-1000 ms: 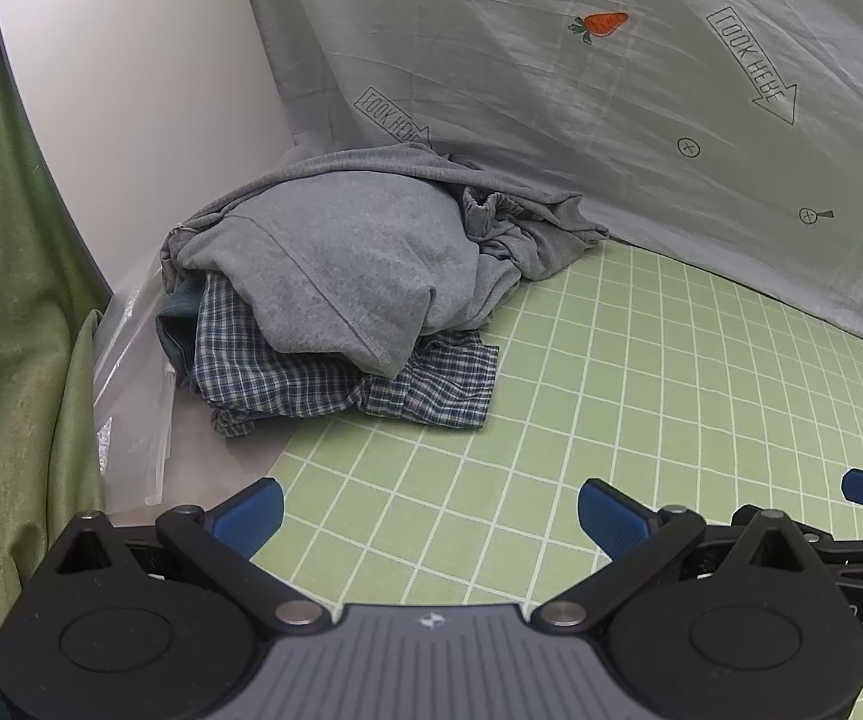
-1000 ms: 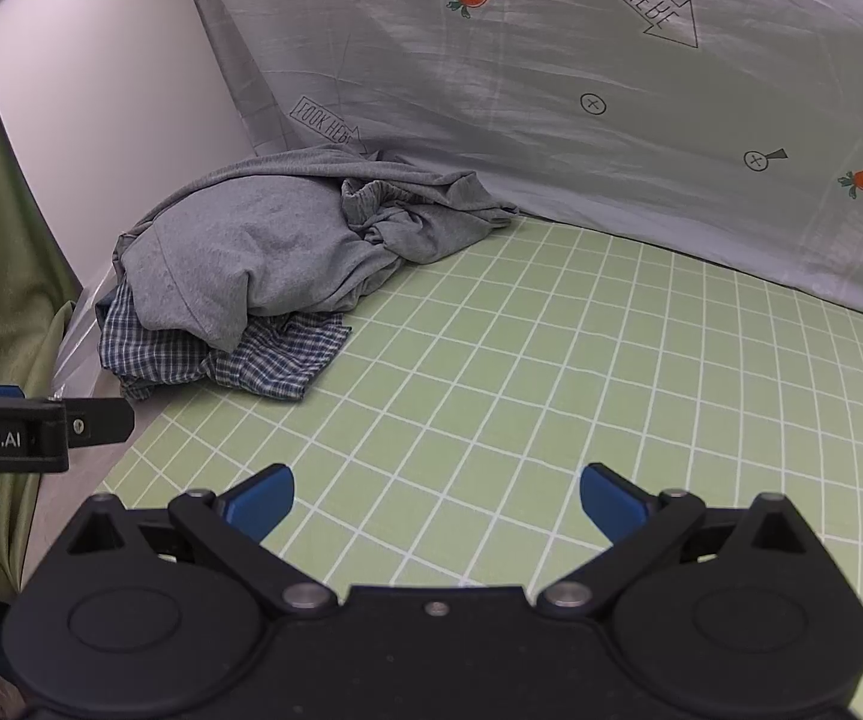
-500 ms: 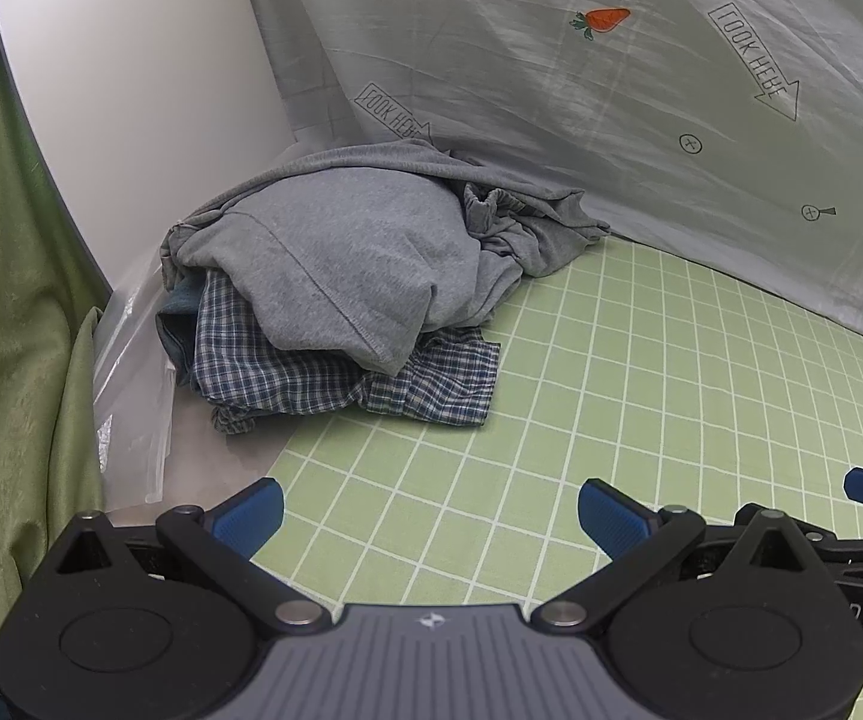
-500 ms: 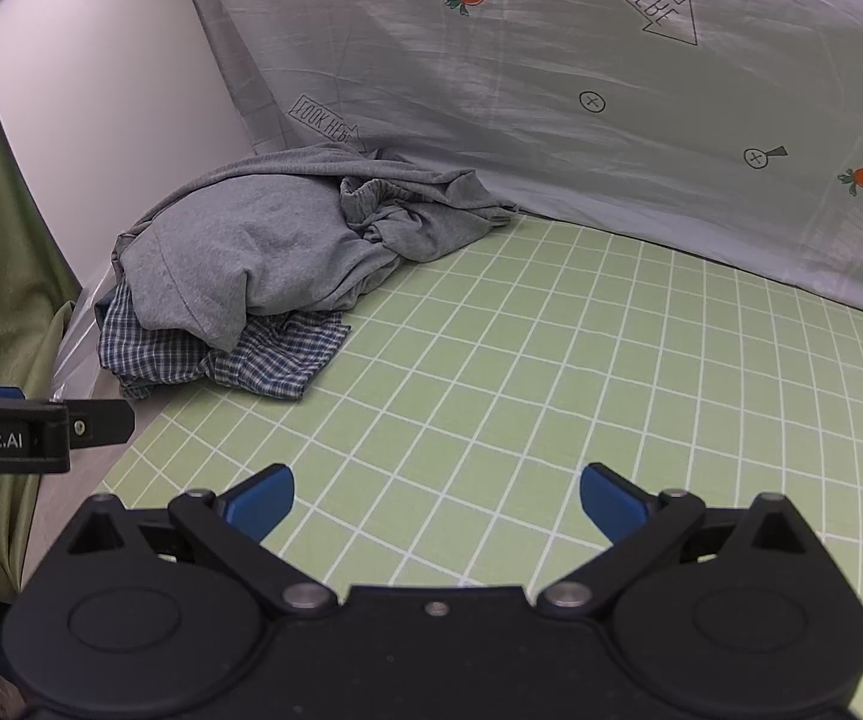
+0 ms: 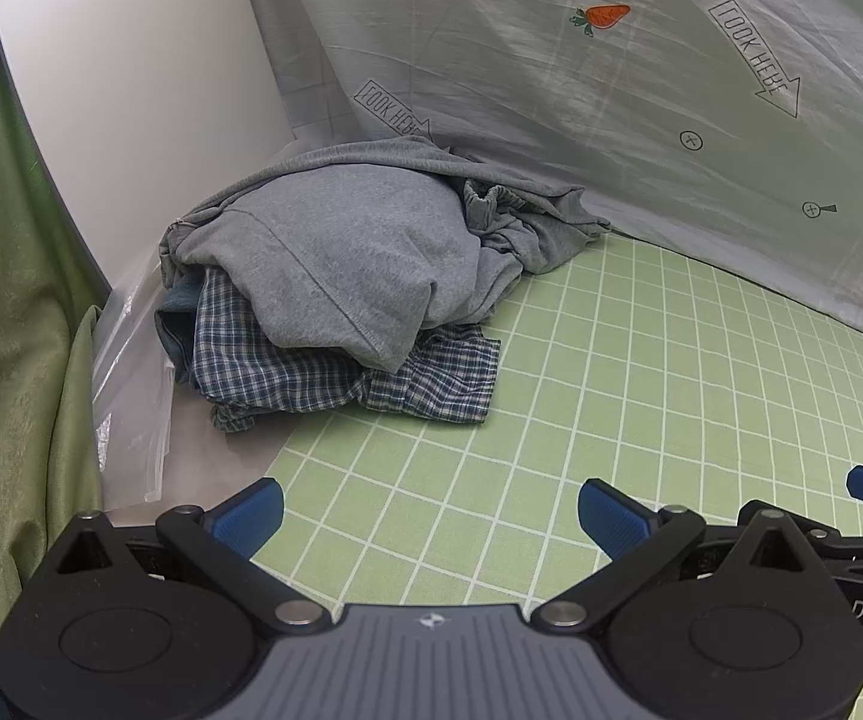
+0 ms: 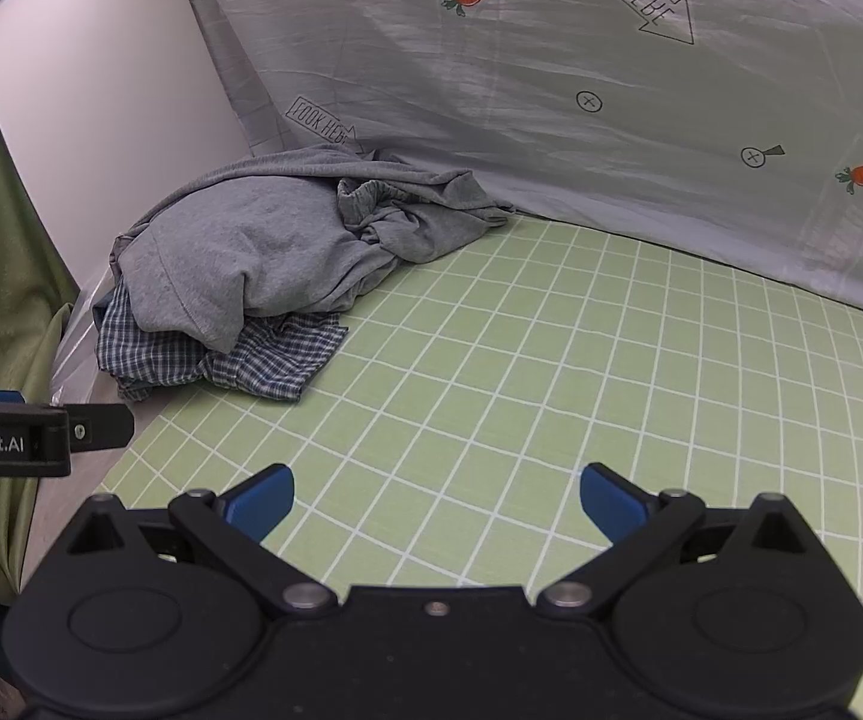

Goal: Fold clothes

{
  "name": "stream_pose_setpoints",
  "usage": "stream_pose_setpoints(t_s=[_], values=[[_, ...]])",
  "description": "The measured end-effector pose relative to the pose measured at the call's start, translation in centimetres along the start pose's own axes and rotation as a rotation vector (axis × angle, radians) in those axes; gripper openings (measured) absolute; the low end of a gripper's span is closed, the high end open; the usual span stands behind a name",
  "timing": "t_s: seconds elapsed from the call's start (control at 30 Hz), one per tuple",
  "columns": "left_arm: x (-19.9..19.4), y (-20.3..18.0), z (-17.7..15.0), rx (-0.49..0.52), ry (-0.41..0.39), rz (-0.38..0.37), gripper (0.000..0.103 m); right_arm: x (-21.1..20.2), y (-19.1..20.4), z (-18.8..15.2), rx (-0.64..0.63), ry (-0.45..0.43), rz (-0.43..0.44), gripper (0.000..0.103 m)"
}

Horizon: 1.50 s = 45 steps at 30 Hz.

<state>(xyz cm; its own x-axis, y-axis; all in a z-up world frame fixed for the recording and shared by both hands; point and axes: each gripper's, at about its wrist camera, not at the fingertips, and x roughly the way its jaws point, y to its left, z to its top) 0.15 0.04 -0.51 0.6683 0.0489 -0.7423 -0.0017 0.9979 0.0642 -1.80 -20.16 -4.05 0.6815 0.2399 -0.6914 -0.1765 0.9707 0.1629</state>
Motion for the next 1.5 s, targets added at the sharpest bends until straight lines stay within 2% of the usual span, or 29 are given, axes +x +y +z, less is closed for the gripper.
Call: stream_pose_setpoints(t_s=[0.6,0.97,1.23,1.5], values=[[0.3,-0.1,0.3,-0.014,0.008,0.001,0.103,-0.2,0.2,0.0,-0.011,0.013,0.010,0.103],[2.2,-0.9,1.9,-0.035,0.015,-0.013,0.103,1.0,-0.7,1.3,-0.010,0.017,-0.006,0.103],[5.2,1.4,4.6,-0.158,0.075,0.015,0.103,4.2,-1.0,4.6,0.019,0.019,-0.008,0.103],[9.6,6.5,9.6,-0.302,0.082,0.048,0.103,9.9,0.2,9.6,-0.008,0.003,0.003,0.102]])
